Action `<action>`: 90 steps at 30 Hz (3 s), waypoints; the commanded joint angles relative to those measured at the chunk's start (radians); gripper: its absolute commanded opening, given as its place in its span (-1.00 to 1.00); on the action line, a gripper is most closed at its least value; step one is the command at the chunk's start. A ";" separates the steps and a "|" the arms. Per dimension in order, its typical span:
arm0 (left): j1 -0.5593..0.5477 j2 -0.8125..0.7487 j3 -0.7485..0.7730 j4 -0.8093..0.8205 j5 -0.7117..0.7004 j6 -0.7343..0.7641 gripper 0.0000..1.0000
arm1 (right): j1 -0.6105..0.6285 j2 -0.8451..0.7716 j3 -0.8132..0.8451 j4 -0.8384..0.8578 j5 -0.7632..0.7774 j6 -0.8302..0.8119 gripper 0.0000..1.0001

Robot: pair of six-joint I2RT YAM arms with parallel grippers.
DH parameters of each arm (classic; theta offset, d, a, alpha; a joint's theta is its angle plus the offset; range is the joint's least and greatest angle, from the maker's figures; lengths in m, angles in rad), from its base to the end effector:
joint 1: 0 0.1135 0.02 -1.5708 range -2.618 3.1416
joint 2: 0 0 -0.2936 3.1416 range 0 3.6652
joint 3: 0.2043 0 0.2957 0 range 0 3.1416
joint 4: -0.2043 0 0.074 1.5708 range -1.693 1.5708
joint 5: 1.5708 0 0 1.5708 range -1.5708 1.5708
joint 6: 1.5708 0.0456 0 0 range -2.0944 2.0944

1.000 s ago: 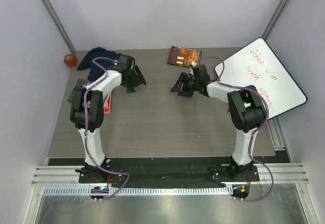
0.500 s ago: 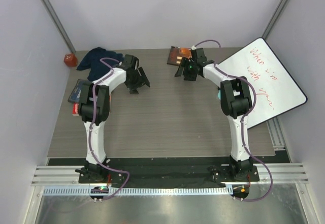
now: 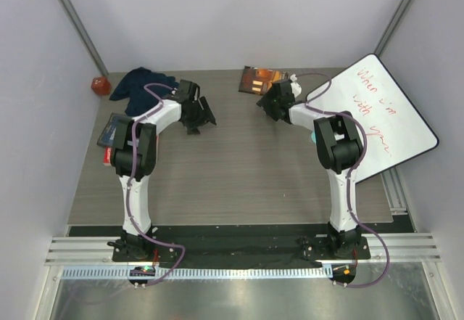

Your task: Fold and stack the t-shirts

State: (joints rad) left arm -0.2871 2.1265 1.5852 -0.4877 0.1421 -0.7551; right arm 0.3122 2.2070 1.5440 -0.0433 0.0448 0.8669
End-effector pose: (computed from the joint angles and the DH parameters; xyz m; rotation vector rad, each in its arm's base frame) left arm 0.4925 -0.1521 0.1631 -0.5721 2.6293 -0.5380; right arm 0.5245 0.1671 0.1411 0.6642 2.2448 0.5568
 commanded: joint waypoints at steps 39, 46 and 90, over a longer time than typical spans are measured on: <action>0.023 -0.223 -0.090 -0.095 -0.047 0.071 0.48 | -0.065 0.613 0.765 0.067 0.164 0.670 0.21; 0.023 -0.209 -0.093 -0.098 -0.044 0.077 0.48 | -0.077 0.533 0.611 0.169 0.129 0.638 0.21; 0.042 -0.568 -0.280 -0.078 -0.316 -0.033 0.52 | 0.050 0.249 0.257 0.335 -0.603 0.187 -0.98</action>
State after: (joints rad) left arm -0.2638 1.6279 1.3415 -0.5755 -0.0959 -0.7586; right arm 0.2970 2.5519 1.8408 0.2996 -0.3626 1.1595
